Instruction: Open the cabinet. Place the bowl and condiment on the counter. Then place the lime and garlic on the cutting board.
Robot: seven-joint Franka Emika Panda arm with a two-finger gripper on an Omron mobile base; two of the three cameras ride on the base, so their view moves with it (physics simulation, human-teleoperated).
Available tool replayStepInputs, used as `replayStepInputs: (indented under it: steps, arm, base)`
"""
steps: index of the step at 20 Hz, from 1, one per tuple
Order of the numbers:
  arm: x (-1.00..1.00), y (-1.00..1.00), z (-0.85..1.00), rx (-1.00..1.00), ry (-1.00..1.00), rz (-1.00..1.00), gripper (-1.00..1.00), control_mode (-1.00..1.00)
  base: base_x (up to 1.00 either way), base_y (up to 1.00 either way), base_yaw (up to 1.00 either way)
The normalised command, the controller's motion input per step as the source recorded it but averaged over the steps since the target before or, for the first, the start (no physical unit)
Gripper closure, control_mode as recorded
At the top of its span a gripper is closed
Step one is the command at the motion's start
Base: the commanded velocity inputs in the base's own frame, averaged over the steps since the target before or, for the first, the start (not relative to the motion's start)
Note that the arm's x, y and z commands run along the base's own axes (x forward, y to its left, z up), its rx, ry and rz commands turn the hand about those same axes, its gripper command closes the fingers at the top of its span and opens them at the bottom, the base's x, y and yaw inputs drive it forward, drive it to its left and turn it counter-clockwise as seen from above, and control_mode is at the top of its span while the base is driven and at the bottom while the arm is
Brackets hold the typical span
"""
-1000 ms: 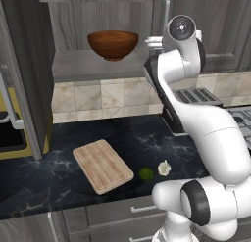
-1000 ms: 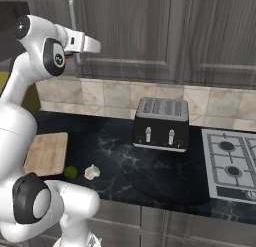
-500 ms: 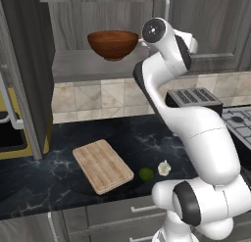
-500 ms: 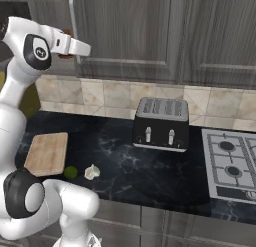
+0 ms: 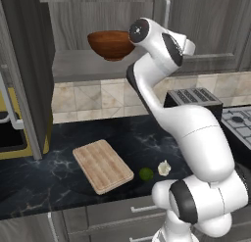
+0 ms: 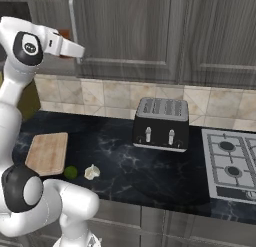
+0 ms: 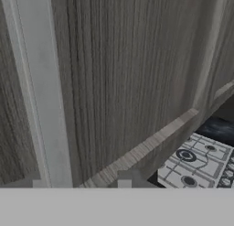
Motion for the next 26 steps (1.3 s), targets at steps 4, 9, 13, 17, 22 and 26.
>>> replayStepInputs:
  steps: [4, 9, 13, 17, 22, 26]
  arm:
    - [-0.36, -1.0, -0.21, 0.0, 0.0, -0.12, 1.0, -1.0]
    - [-0.52, -1.0, -0.19, 0.0, 0.0, -0.08, 1.0, -1.0]
    - [-0.48, -1.0, -0.21, 0.0, 0.0, -0.05, 1.0, -1.0]
    - [-0.45, -1.0, -0.19, 0.03, 0.0, -0.01, 1.0, -1.0]
    - [-0.43, -1.0, -0.16, 0.07, 0.0, 0.0, 1.0, -1.0]
    - [-0.49, -1.0, -0.1, 0.07, 0.03, -0.01, 1.0, -1.0]
  base:
    - [0.0, 0.0, 0.0]
    - [0.0, 0.0, 0.0]
    - [0.0, 0.0, 0.0]
    - [0.0, 0.0, 0.0]
    - [0.0, 0.0, 0.0]
    - [0.0, 0.0, 0.0]
